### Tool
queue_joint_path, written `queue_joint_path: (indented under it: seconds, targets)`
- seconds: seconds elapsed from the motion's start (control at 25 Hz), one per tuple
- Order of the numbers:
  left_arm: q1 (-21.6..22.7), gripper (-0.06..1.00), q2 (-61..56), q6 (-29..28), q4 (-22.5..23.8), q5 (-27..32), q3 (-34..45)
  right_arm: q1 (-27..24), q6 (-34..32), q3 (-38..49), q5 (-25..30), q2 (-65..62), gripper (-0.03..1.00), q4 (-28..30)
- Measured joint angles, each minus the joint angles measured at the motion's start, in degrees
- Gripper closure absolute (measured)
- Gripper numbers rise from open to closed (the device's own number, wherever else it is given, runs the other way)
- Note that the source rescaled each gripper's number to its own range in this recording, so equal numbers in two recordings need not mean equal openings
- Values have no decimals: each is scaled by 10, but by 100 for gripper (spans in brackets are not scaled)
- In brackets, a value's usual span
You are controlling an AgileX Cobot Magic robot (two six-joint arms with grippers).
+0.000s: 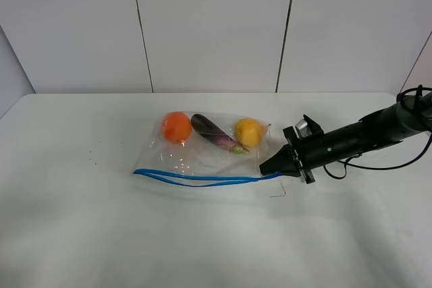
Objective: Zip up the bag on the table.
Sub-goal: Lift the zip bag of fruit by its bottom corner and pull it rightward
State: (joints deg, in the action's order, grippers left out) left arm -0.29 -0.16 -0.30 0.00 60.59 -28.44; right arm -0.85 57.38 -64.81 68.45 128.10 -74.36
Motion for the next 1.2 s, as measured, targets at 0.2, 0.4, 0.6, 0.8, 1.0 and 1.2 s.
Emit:
queue_joint_path:
  seconds: [0.2, 0.4, 0.6, 0.8, 1.0, 1.2]
  targets:
    - [0, -6, 0, 0, 0, 0, 0, 0, -86, 0, 7, 0, 97, -32]
    - [0, -6, 0, 0, 0, 0, 0, 0, -161, -2, 7, 0, 97, -90]
    - [0, -6, 0, 0, 0, 0, 0, 12, -196, -2, 4, -15, 97, -101]
    - [0, -6, 0, 0, 0, 0, 0, 32, -200, -1, 5, -49, 97, -103]
    - [0, -6, 0, 0, 0, 0, 0, 34, -201, -1, 5, -63, 97, -103]
    - [0, -6, 0, 0, 0, 0, 0, 34, -201, -1, 5, -63, 97, -95]
